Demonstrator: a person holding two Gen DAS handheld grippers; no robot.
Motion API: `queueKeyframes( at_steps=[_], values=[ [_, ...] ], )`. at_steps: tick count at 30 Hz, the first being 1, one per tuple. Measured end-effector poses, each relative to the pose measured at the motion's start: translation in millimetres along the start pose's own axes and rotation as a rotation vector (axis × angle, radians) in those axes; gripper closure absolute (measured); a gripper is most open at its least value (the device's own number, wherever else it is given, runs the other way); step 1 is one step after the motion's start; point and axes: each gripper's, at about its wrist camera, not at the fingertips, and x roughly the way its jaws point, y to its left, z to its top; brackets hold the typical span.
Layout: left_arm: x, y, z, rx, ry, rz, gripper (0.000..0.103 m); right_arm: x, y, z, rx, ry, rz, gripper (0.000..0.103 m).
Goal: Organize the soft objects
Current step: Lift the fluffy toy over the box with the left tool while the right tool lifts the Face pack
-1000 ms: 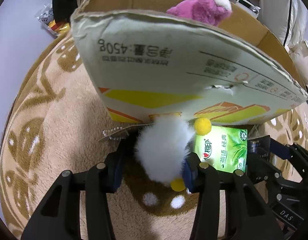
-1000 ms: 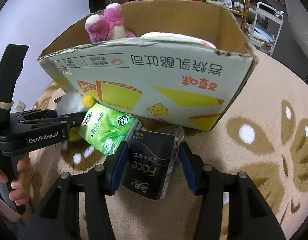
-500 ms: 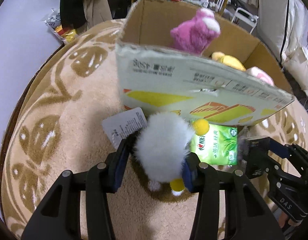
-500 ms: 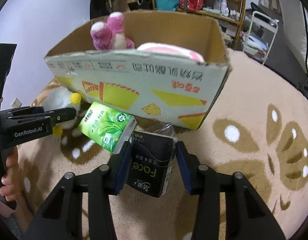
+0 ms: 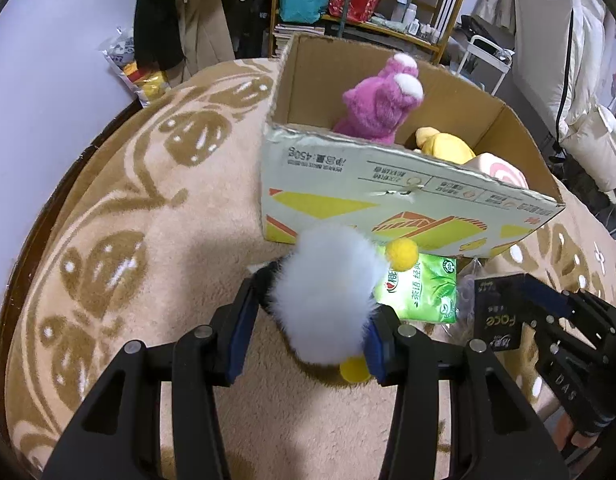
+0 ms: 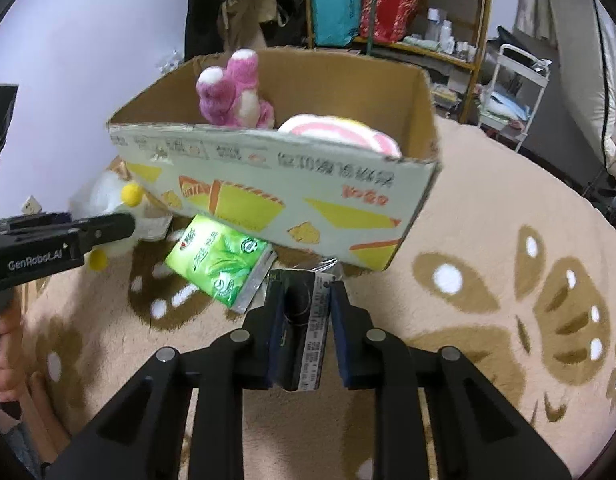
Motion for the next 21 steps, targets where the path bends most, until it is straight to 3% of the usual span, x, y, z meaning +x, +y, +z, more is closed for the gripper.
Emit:
queueKeyframes(
  at_steps=[17, 21],
  values=[
    [-88, -21, 1, 0.076, -0.352, 0.014, 0.057, -85, -18, 26, 0.064, -0.268, 0.009, 0.08],
    [-94, -27, 10, 0.097, -0.385, 0.005, 0.057, -94, -29, 40, 0.096, -0.306, 0.028, 0.08]
  ],
)
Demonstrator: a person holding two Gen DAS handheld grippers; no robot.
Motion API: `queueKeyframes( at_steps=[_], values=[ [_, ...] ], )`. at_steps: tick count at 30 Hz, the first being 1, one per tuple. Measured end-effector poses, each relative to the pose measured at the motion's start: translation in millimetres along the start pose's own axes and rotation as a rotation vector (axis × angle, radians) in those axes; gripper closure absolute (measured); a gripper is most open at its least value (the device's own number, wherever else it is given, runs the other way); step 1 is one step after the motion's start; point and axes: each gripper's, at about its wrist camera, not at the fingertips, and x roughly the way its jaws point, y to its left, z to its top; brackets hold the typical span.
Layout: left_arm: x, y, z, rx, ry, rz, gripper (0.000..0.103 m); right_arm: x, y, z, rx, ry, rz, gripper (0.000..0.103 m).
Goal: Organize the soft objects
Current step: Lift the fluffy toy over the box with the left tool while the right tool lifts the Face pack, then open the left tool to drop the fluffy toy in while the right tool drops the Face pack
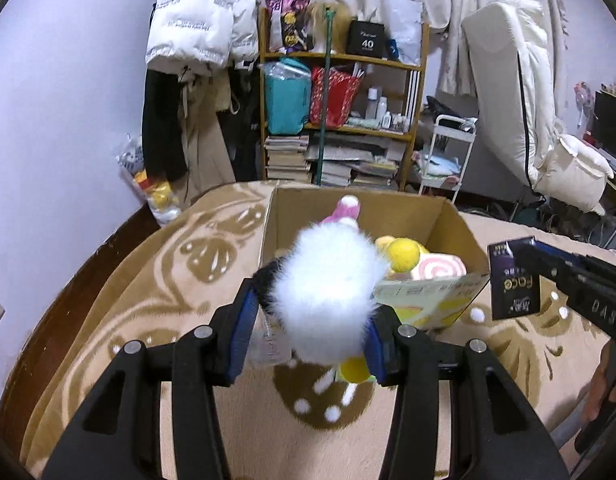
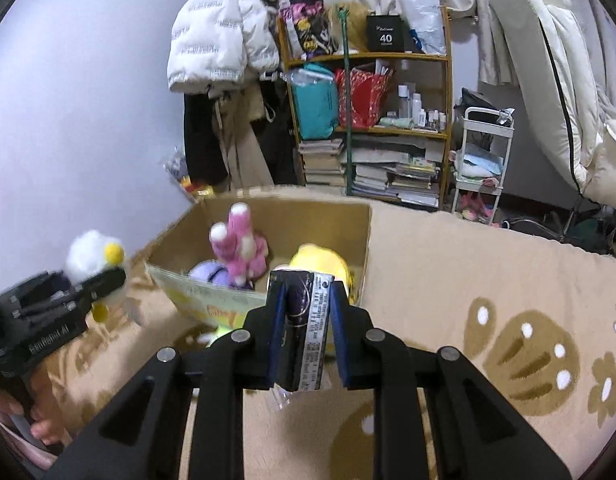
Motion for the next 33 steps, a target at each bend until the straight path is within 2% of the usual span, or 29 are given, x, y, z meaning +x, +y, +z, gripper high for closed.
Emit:
queueKeyframes(
  at_steps=[10, 15, 21, 24, 33],
  values=[
    [23, -4, 33, 0.03, -0.036, 0.009, 0.057, 16, 0, 38, -0.048, -0.062, 0.021, 0.08],
    [44, -3, 48, 0.046, -0.032, 0.018, 0.057, 33, 7, 50, -0.1, -0.063, 0.029, 0.08],
    [71, -6, 54, 0.058, -0.01, 0.019, 0.056, 57, 7, 61, -0.078, -0.037, 0.134, 0.08],
    [83, -7, 52, 0.057, 0.017, 0.015, 0.056, 70, 11, 58, -0.094, -0.026, 0.137, 0.08],
    [106, -7, 41, 0.061, 0.067, 0.021, 0.054, 103, -4, 41, -0.013, 0.076, 0.165, 0.079]
  ],
)
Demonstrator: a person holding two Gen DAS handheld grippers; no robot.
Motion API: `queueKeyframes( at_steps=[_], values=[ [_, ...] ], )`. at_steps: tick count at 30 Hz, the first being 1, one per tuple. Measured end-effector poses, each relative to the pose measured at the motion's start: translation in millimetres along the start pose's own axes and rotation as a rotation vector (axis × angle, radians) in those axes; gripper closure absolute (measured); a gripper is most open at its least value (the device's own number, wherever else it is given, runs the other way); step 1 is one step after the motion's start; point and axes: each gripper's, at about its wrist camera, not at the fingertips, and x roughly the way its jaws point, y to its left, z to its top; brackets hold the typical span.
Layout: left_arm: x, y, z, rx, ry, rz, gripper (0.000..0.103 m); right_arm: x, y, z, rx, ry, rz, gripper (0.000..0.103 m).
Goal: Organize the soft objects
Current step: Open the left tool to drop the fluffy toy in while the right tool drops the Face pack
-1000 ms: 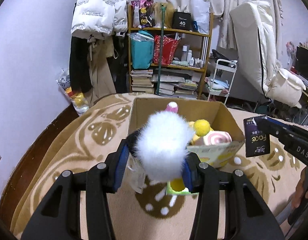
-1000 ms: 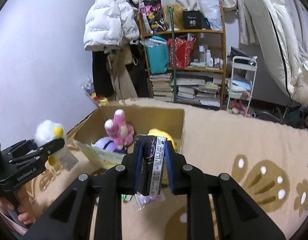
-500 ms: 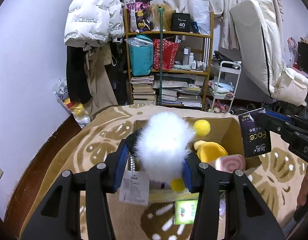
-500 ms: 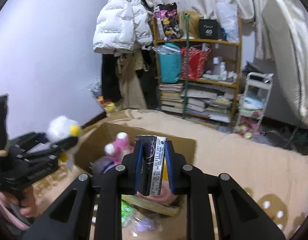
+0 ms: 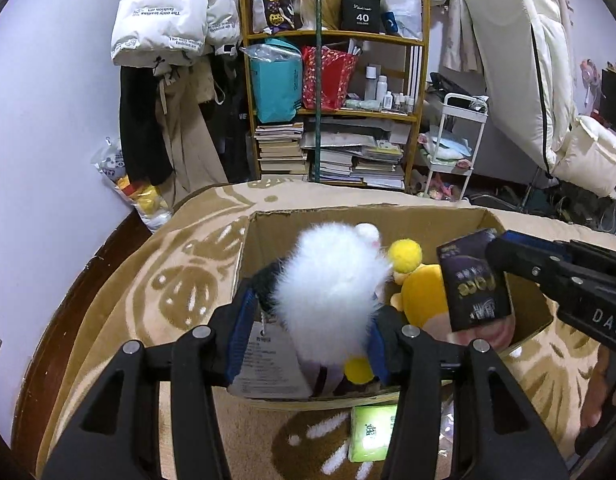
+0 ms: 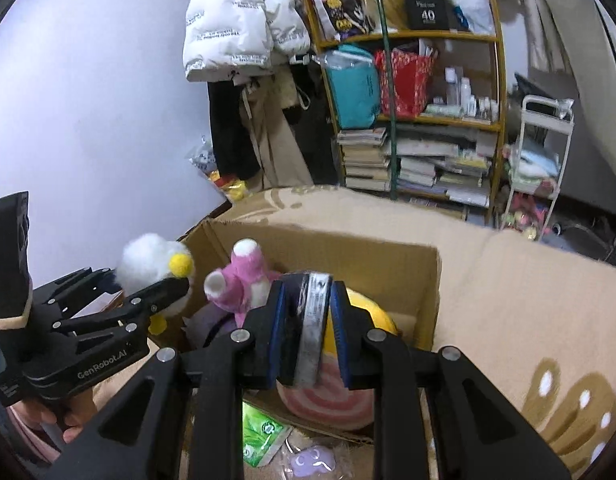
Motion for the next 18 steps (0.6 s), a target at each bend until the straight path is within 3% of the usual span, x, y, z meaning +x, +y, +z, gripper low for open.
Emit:
queueKeyframes(
  at_steps=[8, 12, 13, 15, 18],
  values=[
    [1, 5, -3, -0.017, 0.019, 0.016, 0.045, -8, -4, -3, 0.012, 0.01, -0.002, 0.066],
    [-4, 8, -3, -0.036, 0.024, 0.019, 0.028, -16, -5, -5, 0.019, 0.005, -0.016, 0.046],
    [-7, 9, -4, -0.037, 0.017, 0.022, 0.028, -18, -4, -5, 0.022, 0.001, -0.019, 0.045],
    [-12, 10, -6, -0.037, 0.017, 0.026, 0.026, -24, -6, -7, 0.041, 0.003, -0.023, 0.031],
    [-19, 9, -9, -0.025, 0.024, 0.018, 0.019, -33, -6, -10, 0.058, -0.004, -0.031, 0.018]
  ],
)
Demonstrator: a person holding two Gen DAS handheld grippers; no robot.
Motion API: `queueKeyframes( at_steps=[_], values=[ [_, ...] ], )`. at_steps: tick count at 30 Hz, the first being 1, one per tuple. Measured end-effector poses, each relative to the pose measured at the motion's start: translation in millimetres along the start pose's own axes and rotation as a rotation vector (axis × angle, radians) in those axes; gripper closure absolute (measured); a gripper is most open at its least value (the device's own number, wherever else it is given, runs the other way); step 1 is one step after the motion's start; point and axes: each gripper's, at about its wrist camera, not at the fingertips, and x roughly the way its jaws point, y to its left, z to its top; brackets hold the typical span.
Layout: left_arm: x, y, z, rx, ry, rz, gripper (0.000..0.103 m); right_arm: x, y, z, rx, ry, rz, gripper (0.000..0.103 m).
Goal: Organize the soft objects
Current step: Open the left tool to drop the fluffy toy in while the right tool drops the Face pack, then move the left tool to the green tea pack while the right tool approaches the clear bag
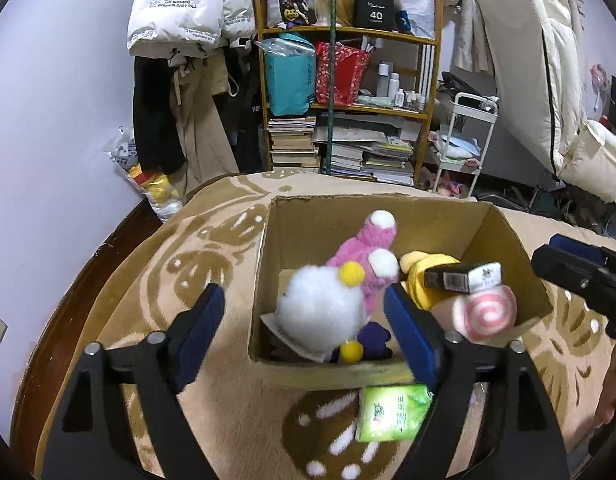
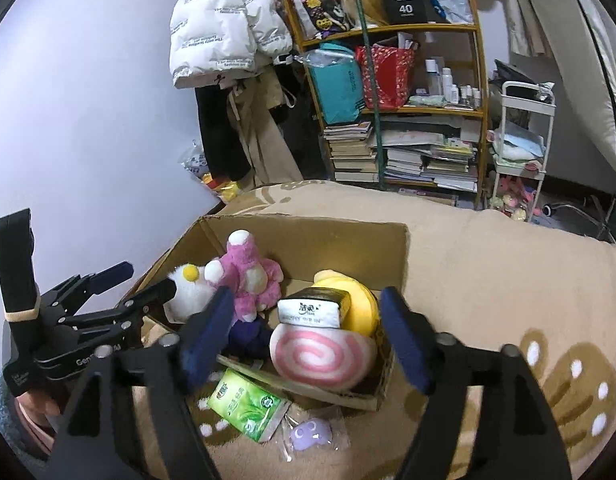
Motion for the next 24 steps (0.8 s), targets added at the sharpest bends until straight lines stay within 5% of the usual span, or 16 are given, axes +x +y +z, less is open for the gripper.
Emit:
queueKeyframes(
  at_steps=[6, 24],
  values=[
    [-16, 0, -13, 0.002, 0.014, -0.001, 0.015, -23, 7, -9, -0.026, -0.022, -0.034, 0.0],
    [-57, 8, -51, -0.032, 0.091, -0.019, 0.005, -64, 9, -52, 0.016, 0.007, -0.075, 0.0]
  ],
)
